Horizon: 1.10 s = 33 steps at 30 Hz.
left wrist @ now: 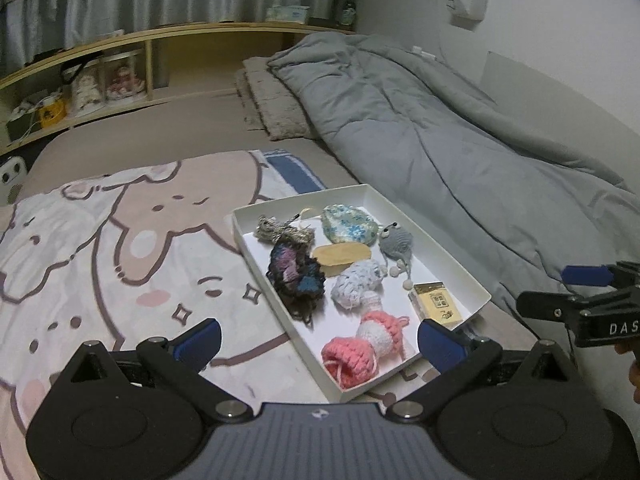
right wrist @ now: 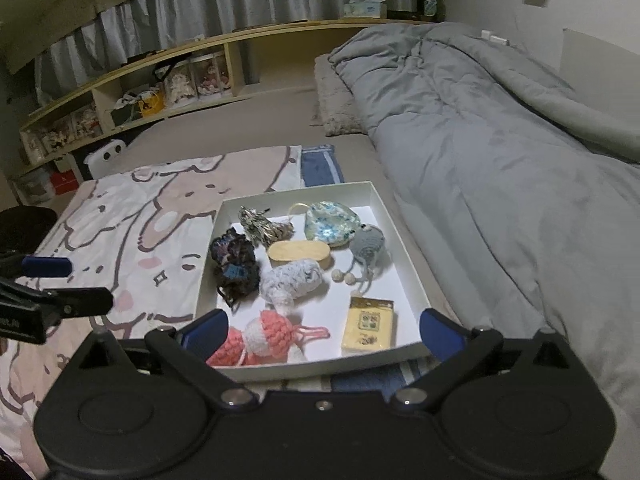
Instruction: Organize objects
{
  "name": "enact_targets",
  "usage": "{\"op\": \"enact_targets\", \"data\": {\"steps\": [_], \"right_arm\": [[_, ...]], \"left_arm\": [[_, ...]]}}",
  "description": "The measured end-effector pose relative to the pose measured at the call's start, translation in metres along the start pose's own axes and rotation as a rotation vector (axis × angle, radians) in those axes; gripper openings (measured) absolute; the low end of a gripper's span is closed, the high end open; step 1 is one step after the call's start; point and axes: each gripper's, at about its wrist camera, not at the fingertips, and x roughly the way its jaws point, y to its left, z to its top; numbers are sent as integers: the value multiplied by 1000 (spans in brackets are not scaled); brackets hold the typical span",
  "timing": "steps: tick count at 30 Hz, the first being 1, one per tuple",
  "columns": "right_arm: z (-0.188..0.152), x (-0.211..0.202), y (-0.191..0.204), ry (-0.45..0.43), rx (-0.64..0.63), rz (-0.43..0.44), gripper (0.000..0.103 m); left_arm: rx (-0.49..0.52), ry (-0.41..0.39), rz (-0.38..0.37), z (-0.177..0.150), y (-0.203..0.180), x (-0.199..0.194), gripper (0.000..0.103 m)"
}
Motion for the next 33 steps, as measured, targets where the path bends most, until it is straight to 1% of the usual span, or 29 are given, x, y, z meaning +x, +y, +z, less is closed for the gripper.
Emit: {"op": "enact_targets", "data": {"steps": [3,6,10,16,22,24,27,33], "right_arm": [[-8,-4,2,-4,3,-2,103],[-15,-8,4,-8,8,-10,103],[-22,-10,8,0,14,-12,103],[-31,-13,17,1,9,-22,103],[-39,-9,25,-6,4,-20,103],[-41,-6,27,2,1,-34,103],[-42,-8,27,-13,3,-33,103],[-45,-1,28,4,7,-66,103]], "left_arm": [[-24,5,4,-7,4,-5,103],[-20,4,33,-14,4,-10,103],[-34,10,54,-23,6,-12,103],[-58,24,64,-33,11,-13,103],[-59,35,79,-41,12,-12,103],[-52,38,92,-43,12,-11,103],[-53,43,103,-46,14,-9,103],[-46,43,122,-50,14,-7,103]]}}
